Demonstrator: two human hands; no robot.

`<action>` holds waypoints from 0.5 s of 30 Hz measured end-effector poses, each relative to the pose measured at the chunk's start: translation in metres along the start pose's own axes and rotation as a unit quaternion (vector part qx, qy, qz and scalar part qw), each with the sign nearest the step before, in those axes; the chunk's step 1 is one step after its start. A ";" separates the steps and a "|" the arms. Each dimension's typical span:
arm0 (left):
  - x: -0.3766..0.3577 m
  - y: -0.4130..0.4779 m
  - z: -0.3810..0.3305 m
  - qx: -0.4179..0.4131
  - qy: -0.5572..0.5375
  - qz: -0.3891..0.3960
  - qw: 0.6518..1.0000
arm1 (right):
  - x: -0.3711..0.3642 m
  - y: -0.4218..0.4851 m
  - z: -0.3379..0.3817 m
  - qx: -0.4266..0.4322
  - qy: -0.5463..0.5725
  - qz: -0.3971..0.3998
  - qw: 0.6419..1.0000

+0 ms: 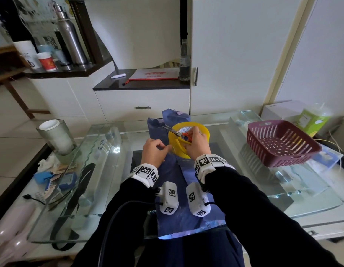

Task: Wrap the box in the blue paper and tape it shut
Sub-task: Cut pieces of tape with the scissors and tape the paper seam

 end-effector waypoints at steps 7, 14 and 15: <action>-0.005 -0.012 0.014 0.004 0.044 -0.019 0.999 | -0.014 -0.010 0.008 0.002 0.013 0.020 1.000; -0.001 -0.014 0.009 -0.018 0.003 -0.017 1.000 | -0.006 -0.002 0.012 0.003 0.011 0.016 1.000; -0.001 -0.013 0.010 -0.020 -0.013 -0.007 1.000 | -0.006 -0.002 0.012 0.004 0.010 0.016 1.000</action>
Point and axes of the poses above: each hand's wrist, its own y-axis towards the middle knuckle, its own x-axis out of the back of the hand, z = x × y, the point moved 3 cm from there along y, towards the middle knuckle, and after that the axes turned 11 degrees about x, right-handed, at the moved point
